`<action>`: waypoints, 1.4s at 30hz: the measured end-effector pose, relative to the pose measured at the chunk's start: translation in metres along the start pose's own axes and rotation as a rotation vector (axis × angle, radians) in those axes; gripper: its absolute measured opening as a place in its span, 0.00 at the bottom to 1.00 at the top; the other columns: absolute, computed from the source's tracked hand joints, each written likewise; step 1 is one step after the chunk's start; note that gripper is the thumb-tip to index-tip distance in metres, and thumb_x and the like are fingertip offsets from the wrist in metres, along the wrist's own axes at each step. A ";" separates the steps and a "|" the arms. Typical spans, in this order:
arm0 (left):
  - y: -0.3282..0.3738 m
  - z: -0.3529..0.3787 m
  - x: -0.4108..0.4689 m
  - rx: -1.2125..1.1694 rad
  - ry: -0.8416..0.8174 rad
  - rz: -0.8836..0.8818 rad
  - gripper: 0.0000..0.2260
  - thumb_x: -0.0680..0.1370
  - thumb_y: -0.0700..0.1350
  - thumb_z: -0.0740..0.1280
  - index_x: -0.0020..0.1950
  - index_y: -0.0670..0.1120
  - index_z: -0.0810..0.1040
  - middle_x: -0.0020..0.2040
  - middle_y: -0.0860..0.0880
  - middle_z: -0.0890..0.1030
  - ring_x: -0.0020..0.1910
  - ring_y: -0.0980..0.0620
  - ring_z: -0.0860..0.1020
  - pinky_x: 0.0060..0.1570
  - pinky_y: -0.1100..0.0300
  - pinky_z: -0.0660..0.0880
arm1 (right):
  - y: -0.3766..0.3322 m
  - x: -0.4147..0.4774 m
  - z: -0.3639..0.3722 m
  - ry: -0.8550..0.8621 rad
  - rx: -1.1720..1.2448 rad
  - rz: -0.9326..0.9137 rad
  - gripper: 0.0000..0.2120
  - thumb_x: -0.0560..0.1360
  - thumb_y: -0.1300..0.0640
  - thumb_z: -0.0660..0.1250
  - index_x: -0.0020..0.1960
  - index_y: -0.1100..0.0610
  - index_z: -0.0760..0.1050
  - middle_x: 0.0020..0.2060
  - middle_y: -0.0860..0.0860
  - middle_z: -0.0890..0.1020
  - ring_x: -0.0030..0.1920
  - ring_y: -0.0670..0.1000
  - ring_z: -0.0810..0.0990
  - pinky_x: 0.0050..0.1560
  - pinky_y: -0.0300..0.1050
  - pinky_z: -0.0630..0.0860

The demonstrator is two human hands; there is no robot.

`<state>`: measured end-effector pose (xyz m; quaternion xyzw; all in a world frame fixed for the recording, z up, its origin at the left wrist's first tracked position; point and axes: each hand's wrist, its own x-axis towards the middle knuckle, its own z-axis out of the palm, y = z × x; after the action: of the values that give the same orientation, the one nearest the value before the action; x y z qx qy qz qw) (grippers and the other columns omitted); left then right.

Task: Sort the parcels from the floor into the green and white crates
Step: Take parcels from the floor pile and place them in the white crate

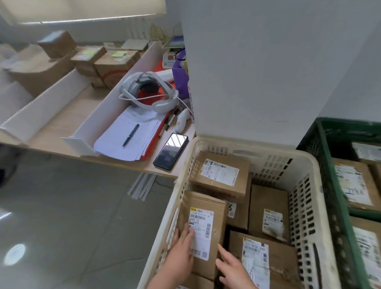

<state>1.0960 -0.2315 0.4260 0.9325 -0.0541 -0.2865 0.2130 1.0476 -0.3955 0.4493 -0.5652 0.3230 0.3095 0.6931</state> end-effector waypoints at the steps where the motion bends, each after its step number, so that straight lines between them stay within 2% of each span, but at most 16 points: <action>1: 0.000 -0.002 -0.001 0.011 -0.008 -0.002 0.32 0.80 0.39 0.57 0.78 0.54 0.44 0.78 0.55 0.39 0.76 0.50 0.37 0.74 0.55 0.45 | 0.000 0.000 0.000 0.003 -0.022 -0.007 0.24 0.81 0.59 0.58 0.75 0.49 0.60 0.73 0.48 0.64 0.73 0.53 0.62 0.68 0.56 0.64; 4: 0.002 -0.006 -0.010 0.076 -0.018 -0.003 0.32 0.81 0.40 0.56 0.78 0.54 0.42 0.78 0.55 0.39 0.77 0.50 0.38 0.74 0.53 0.50 | 0.002 -0.001 -0.004 0.022 -0.141 -0.033 0.24 0.80 0.59 0.59 0.74 0.48 0.60 0.71 0.49 0.67 0.69 0.57 0.68 0.67 0.57 0.67; 7: 0.002 -0.003 -0.032 0.149 -0.018 0.064 0.33 0.80 0.39 0.57 0.78 0.53 0.41 0.79 0.54 0.40 0.78 0.49 0.44 0.74 0.52 0.59 | 0.018 -0.008 -0.011 0.044 -0.285 -0.082 0.27 0.79 0.59 0.61 0.76 0.51 0.59 0.73 0.49 0.65 0.71 0.51 0.66 0.68 0.47 0.65; 10: -0.011 0.020 -0.069 0.256 -0.135 0.092 0.36 0.79 0.40 0.61 0.78 0.55 0.42 0.78 0.55 0.37 0.77 0.48 0.49 0.68 0.53 0.68 | 0.057 -0.022 -0.021 0.019 -0.712 -0.091 0.32 0.77 0.55 0.64 0.77 0.52 0.54 0.75 0.50 0.60 0.74 0.51 0.61 0.68 0.38 0.61; 11: -0.016 0.029 -0.081 0.279 -0.178 0.070 0.37 0.78 0.41 0.62 0.78 0.55 0.42 0.78 0.56 0.36 0.77 0.47 0.50 0.67 0.52 0.68 | 0.072 -0.026 -0.027 0.016 -0.895 -0.093 0.33 0.77 0.54 0.63 0.78 0.52 0.52 0.76 0.50 0.56 0.75 0.51 0.59 0.70 0.40 0.59; 13: -0.026 0.047 -0.098 0.308 -0.254 0.016 0.39 0.77 0.42 0.64 0.78 0.54 0.42 0.78 0.54 0.35 0.78 0.45 0.44 0.69 0.48 0.66 | 0.100 -0.032 -0.038 -0.002 -1.168 -0.052 0.34 0.77 0.52 0.61 0.78 0.49 0.48 0.78 0.49 0.48 0.76 0.52 0.56 0.74 0.47 0.58; 16: -0.036 0.063 -0.108 0.325 -0.297 -0.026 0.39 0.77 0.43 0.65 0.78 0.53 0.42 0.78 0.52 0.35 0.76 0.45 0.36 0.73 0.44 0.58 | 0.126 -0.041 -0.044 -0.046 -1.374 -0.018 0.35 0.77 0.45 0.58 0.78 0.46 0.44 0.78 0.46 0.46 0.76 0.52 0.52 0.74 0.51 0.57; 22: -0.043 0.072 -0.109 0.314 -0.236 -0.021 0.41 0.77 0.44 0.67 0.77 0.57 0.40 0.75 0.57 0.33 0.75 0.49 0.34 0.75 0.47 0.53 | 0.141 -0.037 -0.042 0.000 -1.437 -0.085 0.34 0.78 0.44 0.58 0.78 0.47 0.43 0.78 0.48 0.47 0.77 0.54 0.50 0.74 0.55 0.51; 28: -0.044 0.076 -0.111 0.368 -0.203 0.012 0.40 0.77 0.45 0.66 0.78 0.55 0.40 0.77 0.54 0.34 0.76 0.46 0.35 0.73 0.42 0.50 | 0.151 -0.040 -0.033 0.118 -1.444 -0.135 0.34 0.78 0.46 0.59 0.78 0.47 0.45 0.77 0.48 0.51 0.77 0.54 0.51 0.74 0.56 0.48; 35: -0.040 0.070 -0.116 0.377 -0.228 0.034 0.38 0.78 0.46 0.65 0.78 0.52 0.41 0.78 0.51 0.36 0.76 0.43 0.37 0.73 0.43 0.55 | 0.149 -0.058 -0.035 0.182 -1.456 -0.115 0.32 0.79 0.45 0.57 0.78 0.48 0.46 0.77 0.48 0.53 0.76 0.54 0.54 0.74 0.58 0.51; 38: -0.025 0.065 -0.116 0.382 -0.191 0.037 0.37 0.79 0.48 0.64 0.78 0.52 0.42 0.78 0.49 0.38 0.77 0.41 0.38 0.72 0.42 0.58 | 0.144 -0.068 -0.039 0.243 -1.390 -0.097 0.33 0.78 0.46 0.59 0.78 0.48 0.46 0.77 0.49 0.51 0.76 0.56 0.51 0.73 0.61 0.52; 42: 0.022 0.072 -0.110 0.422 -0.141 0.211 0.36 0.78 0.50 0.65 0.78 0.51 0.45 0.79 0.50 0.40 0.77 0.41 0.40 0.71 0.38 0.57 | 0.127 -0.079 -0.061 0.338 -1.321 -0.106 0.34 0.79 0.47 0.58 0.78 0.50 0.44 0.78 0.50 0.49 0.77 0.57 0.48 0.74 0.61 0.51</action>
<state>0.9652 -0.2535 0.4377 0.9232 -0.2248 -0.3094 0.0379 0.8932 -0.4385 0.4285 -0.9253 0.1418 0.3148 0.1571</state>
